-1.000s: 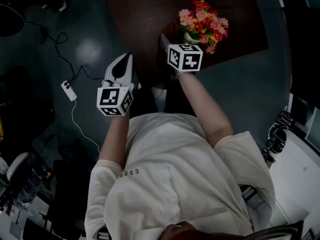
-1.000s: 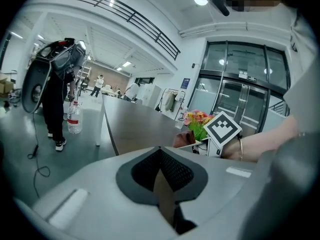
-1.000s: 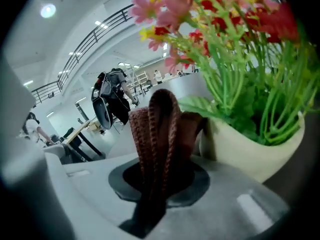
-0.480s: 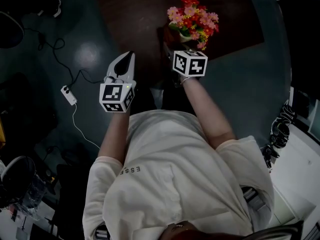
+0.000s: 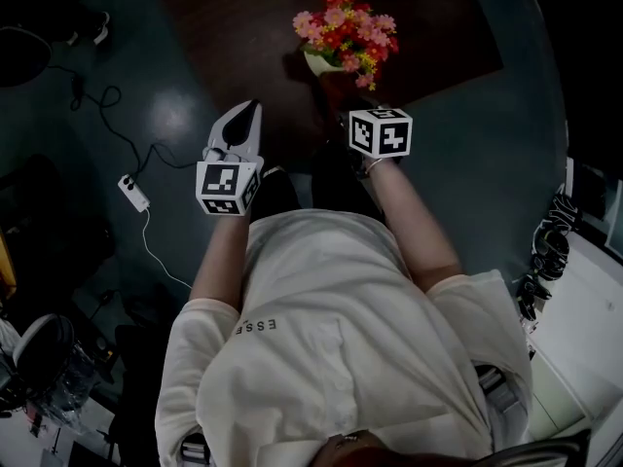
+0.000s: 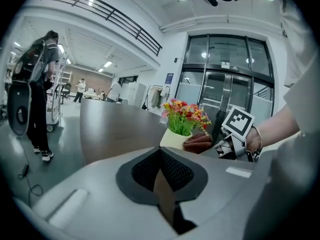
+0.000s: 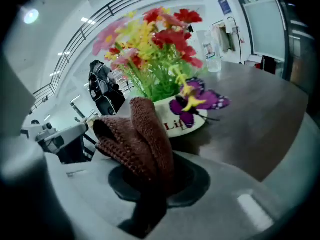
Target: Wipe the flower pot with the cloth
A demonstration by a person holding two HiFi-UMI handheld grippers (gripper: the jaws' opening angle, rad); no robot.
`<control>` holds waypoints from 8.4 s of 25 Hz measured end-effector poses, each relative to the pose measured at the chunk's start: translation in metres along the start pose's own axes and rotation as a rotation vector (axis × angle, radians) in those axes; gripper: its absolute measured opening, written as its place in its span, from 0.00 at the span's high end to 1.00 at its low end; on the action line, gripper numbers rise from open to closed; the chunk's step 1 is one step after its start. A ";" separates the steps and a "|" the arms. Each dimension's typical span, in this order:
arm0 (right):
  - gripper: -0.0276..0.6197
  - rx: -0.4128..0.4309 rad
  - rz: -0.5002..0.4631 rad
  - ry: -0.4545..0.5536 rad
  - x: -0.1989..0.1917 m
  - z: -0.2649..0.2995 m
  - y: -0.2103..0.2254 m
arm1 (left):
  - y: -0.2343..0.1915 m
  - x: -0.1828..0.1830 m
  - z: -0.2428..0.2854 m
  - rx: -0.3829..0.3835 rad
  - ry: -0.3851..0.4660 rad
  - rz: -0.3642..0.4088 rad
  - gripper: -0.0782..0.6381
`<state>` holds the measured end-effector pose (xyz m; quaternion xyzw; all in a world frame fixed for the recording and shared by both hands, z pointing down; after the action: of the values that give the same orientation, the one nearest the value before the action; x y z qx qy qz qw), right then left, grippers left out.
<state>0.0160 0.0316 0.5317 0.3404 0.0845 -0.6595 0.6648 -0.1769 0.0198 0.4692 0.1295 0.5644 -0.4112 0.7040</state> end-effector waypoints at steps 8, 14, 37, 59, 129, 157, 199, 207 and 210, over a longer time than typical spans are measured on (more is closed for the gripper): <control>0.88 -0.045 -0.159 -0.067 0.000 -0.031 0.071 | 0.027 0.009 0.039 -0.049 0.003 -0.011 0.87; 0.88 -0.085 -0.175 -0.064 0.048 -0.030 0.141 | 0.052 0.021 0.089 -0.141 0.072 0.069 0.48; 0.88 -0.009 -0.256 0.006 0.130 -0.001 0.166 | 0.070 -0.005 0.190 -0.544 -0.159 0.423 0.12; 0.88 0.097 -0.371 -0.063 0.142 0.000 0.155 | 0.072 0.032 0.201 -0.342 -0.126 0.249 0.11; 0.88 0.679 -0.695 0.187 0.172 -0.051 0.021 | 0.114 0.199 0.180 -0.262 0.153 0.012 0.11; 0.88 0.227 -0.430 0.185 0.154 0.002 0.106 | 0.058 -0.007 0.182 -0.433 -0.196 0.342 0.11; 0.88 0.327 -0.681 0.388 0.005 -0.218 0.082 | 0.252 0.046 -0.046 0.501 0.356 0.164 0.88; 0.88 0.323 -0.688 0.402 -0.036 -0.251 0.095 | 0.299 0.024 -0.063 0.497 0.344 0.164 0.88; 0.88 0.318 -0.689 0.412 -0.046 -0.257 0.097 | 0.304 0.019 -0.068 0.496 0.342 0.153 0.88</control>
<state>0.1878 0.2048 0.3968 0.5149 0.2215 -0.7662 0.3143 -0.0028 0.2465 0.3436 0.4066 0.5458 -0.4545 0.5746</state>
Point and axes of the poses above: the fingertips, and each gripper's own axes: z forward along the fingers, y to its right, x out of its top, the point moved 4 cm from there along -z, backward along the fingers, and after that the axes turned 1 degree about -x, right-handed, at the moved point
